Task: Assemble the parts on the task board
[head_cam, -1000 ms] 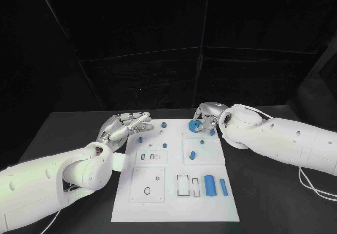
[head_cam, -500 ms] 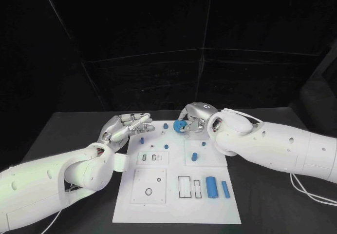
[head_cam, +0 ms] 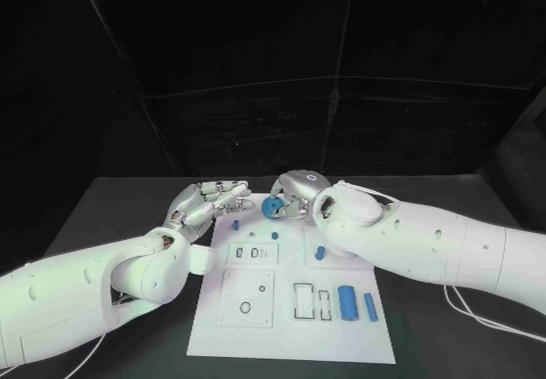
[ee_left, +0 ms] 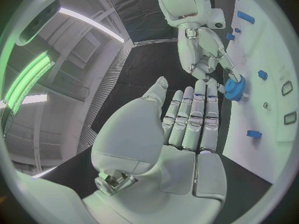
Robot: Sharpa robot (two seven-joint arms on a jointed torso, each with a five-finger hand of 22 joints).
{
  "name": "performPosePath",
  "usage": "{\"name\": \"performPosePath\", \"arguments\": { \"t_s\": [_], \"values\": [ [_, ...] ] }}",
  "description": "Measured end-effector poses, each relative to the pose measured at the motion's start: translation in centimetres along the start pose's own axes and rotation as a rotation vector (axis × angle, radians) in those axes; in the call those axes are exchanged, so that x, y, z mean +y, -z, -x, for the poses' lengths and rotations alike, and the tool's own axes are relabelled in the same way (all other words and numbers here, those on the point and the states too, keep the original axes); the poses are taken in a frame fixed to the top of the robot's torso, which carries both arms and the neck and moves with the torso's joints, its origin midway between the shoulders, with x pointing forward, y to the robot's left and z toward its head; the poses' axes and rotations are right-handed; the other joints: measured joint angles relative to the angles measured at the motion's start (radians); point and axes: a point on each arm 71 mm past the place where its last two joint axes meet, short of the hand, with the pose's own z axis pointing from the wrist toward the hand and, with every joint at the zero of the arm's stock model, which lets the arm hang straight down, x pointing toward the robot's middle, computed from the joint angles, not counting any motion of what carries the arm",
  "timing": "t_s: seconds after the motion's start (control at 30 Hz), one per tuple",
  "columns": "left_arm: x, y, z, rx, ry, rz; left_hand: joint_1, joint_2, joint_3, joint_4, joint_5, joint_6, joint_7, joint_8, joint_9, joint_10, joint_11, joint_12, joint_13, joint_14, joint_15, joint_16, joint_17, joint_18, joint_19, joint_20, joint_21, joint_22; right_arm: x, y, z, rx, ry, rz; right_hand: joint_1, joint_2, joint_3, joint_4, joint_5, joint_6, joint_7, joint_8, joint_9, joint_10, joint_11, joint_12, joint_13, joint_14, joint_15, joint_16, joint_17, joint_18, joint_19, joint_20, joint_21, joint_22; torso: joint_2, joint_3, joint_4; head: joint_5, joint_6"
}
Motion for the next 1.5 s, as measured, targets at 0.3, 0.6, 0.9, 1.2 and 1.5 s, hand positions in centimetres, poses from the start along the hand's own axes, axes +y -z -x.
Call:
{"name": "performPosePath", "arguments": {
  "t_s": [0.3,0.6,0.9,1.2,1.5],
  "values": [
    [0.0,0.0,0.0,-0.003,-0.002,-0.002,0.0,0.0,0.0,0.0,0.0,0.0,0.0,0.0,0.0,0.0,0.0,0.0,0.0,0.0,0.0,0.0,0.0,0.0,0.0,0.0,0.0,0.0,0.6,-0.7,-1.0,0.029,0.007,-0.003,-0.01,-0.006,0.005,-0.002,0.0,0.003,0.001,-0.006,0.0,0.0,0.0,0.0,0.0,0.0,0.0,0.0,0.0,0.0,0.0,0.0,0.0,0.0,0.0,0.0012,-0.0021,0.005,-0.006],
    [0.0,-0.1,0.0,-0.003,-0.003,-0.004,0.0,0.0,0.0,0.0,0.0,0.0,0.0,0.0,0.0,0.0,0.0,0.0,0.0,0.0,0.0,0.0,0.0,0.0,0.0,0.0,0.0,0.0,0.8,-1.3,-1.2,0.044,0.015,-0.008,-0.04,-0.026,0.019,-0.002,-0.006,0.015,-0.008,-0.052,-0.005,-0.002,0.003,-0.028,0.0,-0.001,0.004,0.0,0.0,0.0,0.004,0.004,0.0,0.0,-0.001,0.0019,-0.0029,0.006,-0.009],
    [0.0,-0.1,0.0,-0.003,-0.003,-0.004,0.0,0.0,0.0,0.0,0.0,0.0,0.0,0.0,0.0,0.0,0.0,0.0,0.0,0.0,0.0,0.0,0.001,0.0,0.0,0.0,0.0,0.0,0.7,-1.5,-1.6,0.06,0.022,-0.021,-0.089,-0.051,0.016,0.012,-0.03,-0.078,0.017,-0.095,-0.006,-0.002,0.027,-0.053,0.0,-0.001,0.026,0.0,0.0,0.0,0.003,0.022,0.0,0.0,-0.001,0.0026,-0.0035,0.007,-0.009],
    [-0.1,-0.1,0.0,-0.003,-0.003,-0.004,0.0,0.0,0.0,0.0,0.0,0.0,0.0,0.0,0.0,0.0,0.0,0.0,0.0,0.0,0.0,0.0,0.001,0.0,0.0,0.0,0.0,-0.001,0.7,-1.6,-1.7,0.075,0.025,-0.03,-0.126,-0.053,-0.007,0.048,-0.05,-0.094,0.022,-0.095,-0.005,0.002,0.031,-0.058,0.0,0.002,0.031,0.0,0.0,0.0,0.002,0.031,0.0,0.0,-0.001,0.0026,-0.0035,0.007,-0.008],
    [-0.1,-0.1,0.0,-0.003,-0.004,-0.004,0.0,0.0,0.0,0.0,0.0,0.0,0.0,0.0,0.0,0.0,0.0,0.0,0.0,0.0,0.0,0.0,0.0,0.0,0.0,0.0,0.0,-0.001,0.6,-1.5,-1.9,0.105,0.027,-0.037,-0.237,-0.029,-0.042,0.153,0.007,-0.09,0.018,-0.096,-0.001,-0.002,0.034,-0.058,0.0,-0.002,0.034,0.0,0.001,0.0,0.005,0.034,0.0,0.0,-0.002,0.0026,-0.0035,0.007,-0.009]
  ]
}}
